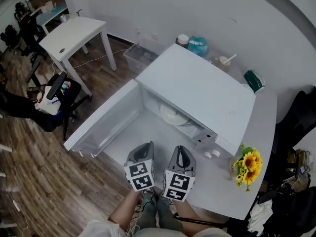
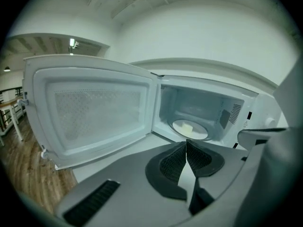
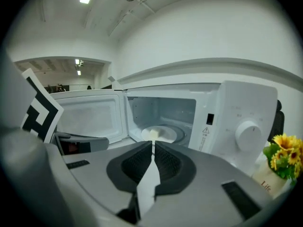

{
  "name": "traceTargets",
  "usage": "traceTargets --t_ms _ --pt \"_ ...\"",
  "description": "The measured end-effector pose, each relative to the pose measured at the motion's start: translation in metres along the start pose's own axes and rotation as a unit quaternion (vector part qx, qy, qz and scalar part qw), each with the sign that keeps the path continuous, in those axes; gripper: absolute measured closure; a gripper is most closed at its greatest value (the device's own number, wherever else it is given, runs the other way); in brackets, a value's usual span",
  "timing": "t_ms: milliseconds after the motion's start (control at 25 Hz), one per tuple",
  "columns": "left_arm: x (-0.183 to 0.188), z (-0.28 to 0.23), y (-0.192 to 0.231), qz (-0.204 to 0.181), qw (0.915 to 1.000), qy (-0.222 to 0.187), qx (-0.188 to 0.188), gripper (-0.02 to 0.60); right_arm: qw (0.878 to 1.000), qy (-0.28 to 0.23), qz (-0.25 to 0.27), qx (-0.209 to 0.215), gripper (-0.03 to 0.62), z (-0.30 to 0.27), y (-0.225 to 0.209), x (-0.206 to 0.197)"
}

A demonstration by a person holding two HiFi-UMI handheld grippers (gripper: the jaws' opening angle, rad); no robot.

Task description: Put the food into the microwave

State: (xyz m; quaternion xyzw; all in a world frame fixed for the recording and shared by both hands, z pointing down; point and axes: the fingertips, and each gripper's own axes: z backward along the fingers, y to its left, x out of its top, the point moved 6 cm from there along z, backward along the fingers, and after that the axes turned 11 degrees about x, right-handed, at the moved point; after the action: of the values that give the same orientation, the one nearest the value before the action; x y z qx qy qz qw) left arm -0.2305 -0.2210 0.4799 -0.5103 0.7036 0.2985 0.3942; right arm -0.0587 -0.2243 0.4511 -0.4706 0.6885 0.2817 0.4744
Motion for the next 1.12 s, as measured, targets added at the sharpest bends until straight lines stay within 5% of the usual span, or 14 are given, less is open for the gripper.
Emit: traceTargets --t_ms 400,720,1120 --pt "0.015 0.092 -0.015 -0.019 0.9994 -0.027 -0.003 0.169 0.999 -0.016 0.003 0.048 0.565 0.081 -0.007 0.005" --pt "0.021 0.143 -0.028 -0.048 0.9971 -0.055 -0.023 0.169 0.990 -0.088 -0.022 0.107 0.565 0.135 0.001 0.037" --pt "0.030 0.169 -0.040 -0.016 0.9971 -0.058 -0.046 0.169 0.990 -0.096 -0.004 0.099 0.565 0.156 -0.014 0.042"
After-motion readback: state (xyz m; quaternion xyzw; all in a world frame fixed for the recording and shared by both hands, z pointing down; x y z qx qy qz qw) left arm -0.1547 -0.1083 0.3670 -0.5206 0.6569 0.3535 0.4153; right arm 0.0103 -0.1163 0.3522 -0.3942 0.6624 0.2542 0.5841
